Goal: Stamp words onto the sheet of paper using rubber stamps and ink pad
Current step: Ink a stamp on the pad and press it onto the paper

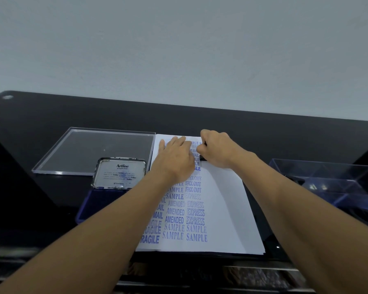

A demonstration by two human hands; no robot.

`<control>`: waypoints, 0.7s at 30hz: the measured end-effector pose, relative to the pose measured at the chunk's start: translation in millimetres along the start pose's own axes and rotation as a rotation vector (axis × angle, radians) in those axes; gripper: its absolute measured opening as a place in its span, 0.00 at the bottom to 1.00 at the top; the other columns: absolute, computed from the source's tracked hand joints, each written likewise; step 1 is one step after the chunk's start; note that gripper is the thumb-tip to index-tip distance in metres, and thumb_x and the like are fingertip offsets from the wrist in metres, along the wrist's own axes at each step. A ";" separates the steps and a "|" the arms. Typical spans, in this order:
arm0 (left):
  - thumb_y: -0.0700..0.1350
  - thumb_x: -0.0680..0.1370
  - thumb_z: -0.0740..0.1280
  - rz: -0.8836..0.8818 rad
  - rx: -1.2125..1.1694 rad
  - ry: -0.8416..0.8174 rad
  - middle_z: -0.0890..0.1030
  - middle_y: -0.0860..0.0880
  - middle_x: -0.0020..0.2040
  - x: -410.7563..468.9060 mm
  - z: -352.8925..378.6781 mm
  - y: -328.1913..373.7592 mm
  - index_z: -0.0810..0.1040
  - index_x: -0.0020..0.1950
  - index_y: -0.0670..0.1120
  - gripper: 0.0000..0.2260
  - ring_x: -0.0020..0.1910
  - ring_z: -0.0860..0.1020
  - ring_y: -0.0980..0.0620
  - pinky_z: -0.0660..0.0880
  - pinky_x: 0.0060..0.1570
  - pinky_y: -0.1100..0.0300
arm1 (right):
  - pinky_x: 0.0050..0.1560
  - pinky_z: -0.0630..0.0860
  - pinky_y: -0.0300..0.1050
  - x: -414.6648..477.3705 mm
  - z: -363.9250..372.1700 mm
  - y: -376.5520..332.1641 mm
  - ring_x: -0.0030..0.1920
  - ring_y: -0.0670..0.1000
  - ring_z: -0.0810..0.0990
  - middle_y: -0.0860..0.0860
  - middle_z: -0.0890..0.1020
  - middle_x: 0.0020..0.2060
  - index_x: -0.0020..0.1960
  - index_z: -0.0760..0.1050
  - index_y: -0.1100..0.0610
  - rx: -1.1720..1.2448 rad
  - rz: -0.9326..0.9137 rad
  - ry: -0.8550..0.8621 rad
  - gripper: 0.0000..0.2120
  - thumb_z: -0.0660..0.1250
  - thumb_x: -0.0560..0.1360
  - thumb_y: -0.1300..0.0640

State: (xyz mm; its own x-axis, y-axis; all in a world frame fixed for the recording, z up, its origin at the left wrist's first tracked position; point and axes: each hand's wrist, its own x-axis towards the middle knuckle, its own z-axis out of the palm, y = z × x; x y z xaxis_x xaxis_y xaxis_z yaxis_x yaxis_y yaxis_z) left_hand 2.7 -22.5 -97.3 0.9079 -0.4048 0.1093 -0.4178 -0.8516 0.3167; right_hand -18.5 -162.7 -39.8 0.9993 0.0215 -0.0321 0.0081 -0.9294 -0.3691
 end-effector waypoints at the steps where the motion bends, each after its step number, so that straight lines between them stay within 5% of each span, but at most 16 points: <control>1: 0.48 0.84 0.49 0.000 0.001 -0.003 0.58 0.47 0.80 0.2 0.2 -0.1 0.61 0.78 0.46 0.22 0.79 0.53 0.48 0.45 0.77 0.42 | 0.31 0.61 0.44 -0.5 -0.1 -0.4 0.33 0.49 0.64 0.51 0.70 0.36 0.39 0.60 0.54 -0.002 -0.003 0.004 0.13 0.58 0.80 0.58; 21: 0.48 0.84 0.50 0.003 0.000 0.007 0.59 0.47 0.79 1.4 1.3 -1.5 0.62 0.77 0.46 0.21 0.79 0.54 0.49 0.45 0.77 0.41 | 0.31 0.59 0.43 -1.7 2.2 -2.0 0.33 0.48 0.65 0.50 0.69 0.35 0.38 0.58 0.53 -0.020 0.006 0.035 0.14 0.58 0.81 0.57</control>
State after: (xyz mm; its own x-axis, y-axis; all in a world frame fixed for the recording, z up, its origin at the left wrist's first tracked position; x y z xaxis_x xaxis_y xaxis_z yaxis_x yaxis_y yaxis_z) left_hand 4.5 -22.3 -98.9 0.9068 -0.4050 0.1170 -0.4206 -0.8505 0.3159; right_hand -20.3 -160.1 -41.1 1.0000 0.0029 -0.0015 0.0022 -0.9367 -0.3502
